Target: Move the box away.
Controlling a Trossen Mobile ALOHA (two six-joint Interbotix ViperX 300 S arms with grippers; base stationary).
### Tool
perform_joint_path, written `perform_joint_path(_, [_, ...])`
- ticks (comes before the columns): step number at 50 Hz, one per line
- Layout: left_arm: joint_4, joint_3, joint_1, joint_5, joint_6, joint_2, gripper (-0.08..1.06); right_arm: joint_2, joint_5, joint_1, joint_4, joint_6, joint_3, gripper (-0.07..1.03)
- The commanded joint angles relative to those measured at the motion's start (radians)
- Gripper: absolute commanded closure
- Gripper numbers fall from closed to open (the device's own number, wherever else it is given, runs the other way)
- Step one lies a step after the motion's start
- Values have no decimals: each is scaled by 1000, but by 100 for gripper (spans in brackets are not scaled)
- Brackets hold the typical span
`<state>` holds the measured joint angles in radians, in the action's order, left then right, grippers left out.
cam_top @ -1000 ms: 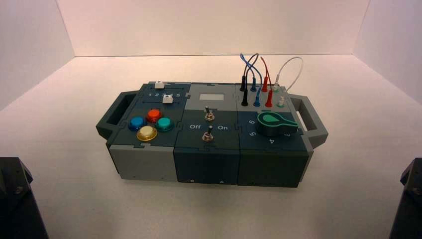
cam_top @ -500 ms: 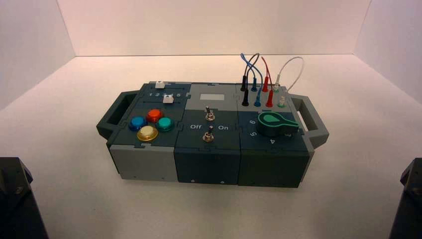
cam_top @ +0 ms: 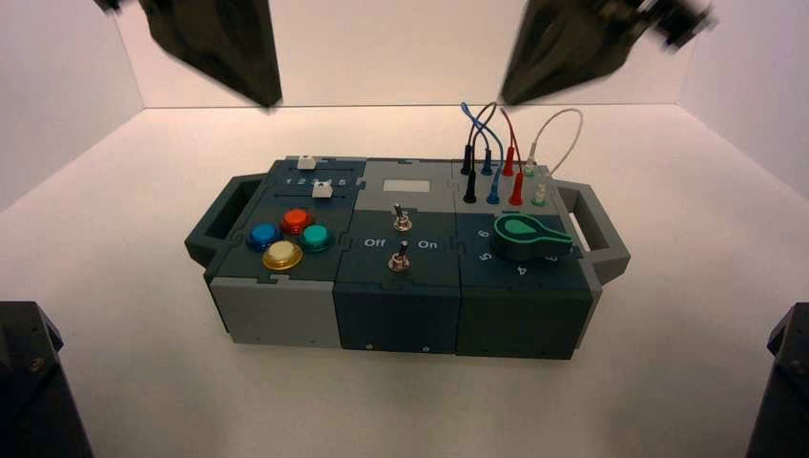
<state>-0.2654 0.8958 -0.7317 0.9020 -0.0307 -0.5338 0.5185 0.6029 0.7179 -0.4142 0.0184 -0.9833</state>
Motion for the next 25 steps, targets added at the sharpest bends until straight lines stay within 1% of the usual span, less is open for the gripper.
perform_joint_path(1, [-37, -2, -80, 15, -23, 74, 100, -83, -3, 80, -57, 5, 11, 99])
perform_joint_path(5, [-52, 12, -114, 11, -28, 115, 101, -123, -3, 107, -72, 5, 9, 99])
perform_joint_path(12, [-64, 43, -149, -3, -38, 178, 100, -163, 0, 137, -100, 5, -2, 99])
perform_joint_path(17, [-64, 60, -150, -15, -38, 210, 100, -178, 6, 137, -106, 5, -12, 99])
perform_joint_path(25, [-66, 64, -153, -28, -35, 252, 101, -209, 46, 137, -112, 5, -38, 99])
